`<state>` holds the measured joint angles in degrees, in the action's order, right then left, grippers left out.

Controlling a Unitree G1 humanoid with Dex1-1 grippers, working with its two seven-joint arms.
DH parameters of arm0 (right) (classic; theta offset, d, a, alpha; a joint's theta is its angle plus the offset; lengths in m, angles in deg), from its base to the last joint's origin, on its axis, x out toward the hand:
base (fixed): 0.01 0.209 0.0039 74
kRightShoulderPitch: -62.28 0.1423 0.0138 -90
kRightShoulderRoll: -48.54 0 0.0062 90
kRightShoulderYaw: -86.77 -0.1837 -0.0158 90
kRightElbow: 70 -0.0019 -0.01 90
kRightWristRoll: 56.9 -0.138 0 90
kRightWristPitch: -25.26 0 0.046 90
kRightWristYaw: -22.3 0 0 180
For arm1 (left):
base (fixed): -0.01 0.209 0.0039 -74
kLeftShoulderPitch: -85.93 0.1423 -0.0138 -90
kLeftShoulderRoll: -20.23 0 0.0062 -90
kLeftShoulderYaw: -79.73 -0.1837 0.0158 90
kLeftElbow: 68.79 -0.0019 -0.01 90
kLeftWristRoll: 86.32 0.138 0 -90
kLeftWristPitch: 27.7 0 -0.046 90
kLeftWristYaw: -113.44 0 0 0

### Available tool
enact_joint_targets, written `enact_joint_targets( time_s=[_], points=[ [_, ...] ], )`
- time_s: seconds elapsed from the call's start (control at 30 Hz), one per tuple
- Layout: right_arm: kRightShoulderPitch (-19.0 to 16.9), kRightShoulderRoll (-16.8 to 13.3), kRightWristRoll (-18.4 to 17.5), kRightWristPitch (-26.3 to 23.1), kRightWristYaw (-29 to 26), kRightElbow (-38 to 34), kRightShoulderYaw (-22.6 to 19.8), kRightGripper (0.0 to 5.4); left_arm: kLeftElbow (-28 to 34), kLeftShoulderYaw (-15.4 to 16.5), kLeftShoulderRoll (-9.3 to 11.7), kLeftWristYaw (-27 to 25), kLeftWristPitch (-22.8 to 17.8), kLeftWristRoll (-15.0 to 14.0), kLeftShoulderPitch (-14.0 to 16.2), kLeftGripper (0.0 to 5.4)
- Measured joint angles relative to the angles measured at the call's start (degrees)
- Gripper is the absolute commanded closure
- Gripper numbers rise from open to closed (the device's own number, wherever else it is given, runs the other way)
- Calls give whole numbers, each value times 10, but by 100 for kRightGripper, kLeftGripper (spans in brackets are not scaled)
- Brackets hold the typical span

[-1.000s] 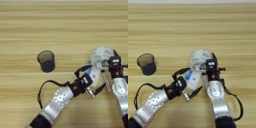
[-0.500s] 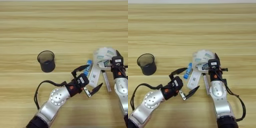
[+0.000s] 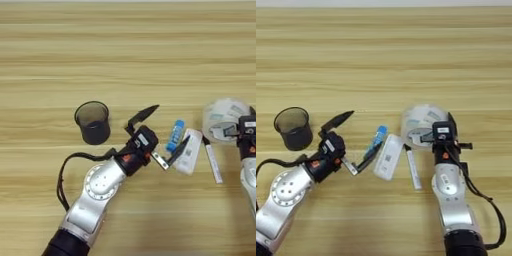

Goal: Move the objects on the table

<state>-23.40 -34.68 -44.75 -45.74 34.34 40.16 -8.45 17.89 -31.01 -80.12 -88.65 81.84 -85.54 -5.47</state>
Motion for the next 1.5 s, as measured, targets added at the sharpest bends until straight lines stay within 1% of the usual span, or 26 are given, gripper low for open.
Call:
enact_joint_targets(
  time_s=[0.07, 0.13, 0.17, 0.27, 0.4, 0.47, 0.57, 0.6, 0.67, 0.7, 0.77, 0.87, 0.97, 1.07, 1.1, 1.33, 1.43, 1.5],
  points=[
    [0, -1, 0, -4, 0, 1, -1, 437, 10, 26, -1, 18, -2, -2, -1, 0],
    [0, -2, 0, -6, 0, 1, -1, 437, 12, 53, -2, 37, -3, -11, -3, 0],
    [0, -3, 0, -7, 0, 1, -3, 437, 12, 79, -3, 56, -5, -12, -7, 0],
    [0, -9, -1, -10, 0, 1, -7, 437, 13, 124, 1, 85, -6, -14, -21, 0],
    [0, -14, -15, -26, -10, -5, -17, 437, 13, 168, 2, 126, -10, -9, -29, 0],
    [-1, -19, -24, -39, -19, -13, -22, 437, 13, 192, 10, 145, -12, -7, -34, 0],
    [-4, -22, -40, -65, -39, -40, -27, 437, 13, 225, 22, 179, -17, 12, -42, 0],
    [-5, -23, -46, -73, -44, -48, -30, 437, 13, 235, 25, 188, -19, 13, -43, 0],
    [-9, -28, -55, -95, -61, -70, -33, 437, 12, 252, 26, 208, -32, 17, -44, 0],
    [-11, -31, -57, -100, -64, -74, -34, 437, 12, 255, 26, 212, -34, 19, -44, 0],
    [-22, -38, -61, -123, -80, -99, -37, 437, 8, 261, 27, 225, -37, 33, -44, 0],
    [-35, -45, -71, -149, -101, -125, -41, 437, 4, 261, 25, 231, -40, 36, -44, 0],
    [-47, -55, -83, -192, -131, -154, -43, 437, 4, 259, 22, 233, -40, 42, -44, 0],
    [-53, -64, -94, -223, -150, -167, -47, 437, 3, 257, 22, 236, -40, 46, -44, 0],
    [-54, -66, -94, -227, -152, -169, -48, 437, 3, 257, 22, 236, -40, 47, -44, 0],
    [-61, -95, -115, -304, -202, -170, -59, 437, 3, 256, 20, 243, -41, 52, -44, 0],
    [-61, -110, -118, -324, -219, -168, -64, 437, 3, 256, 19, 244, -42, 53, -44, 0],
    [-53, -123, -119, -331, -228, -153, -67, 437, 3, 255, 19, 245, -42, 54, -45, 0]
  ],
)
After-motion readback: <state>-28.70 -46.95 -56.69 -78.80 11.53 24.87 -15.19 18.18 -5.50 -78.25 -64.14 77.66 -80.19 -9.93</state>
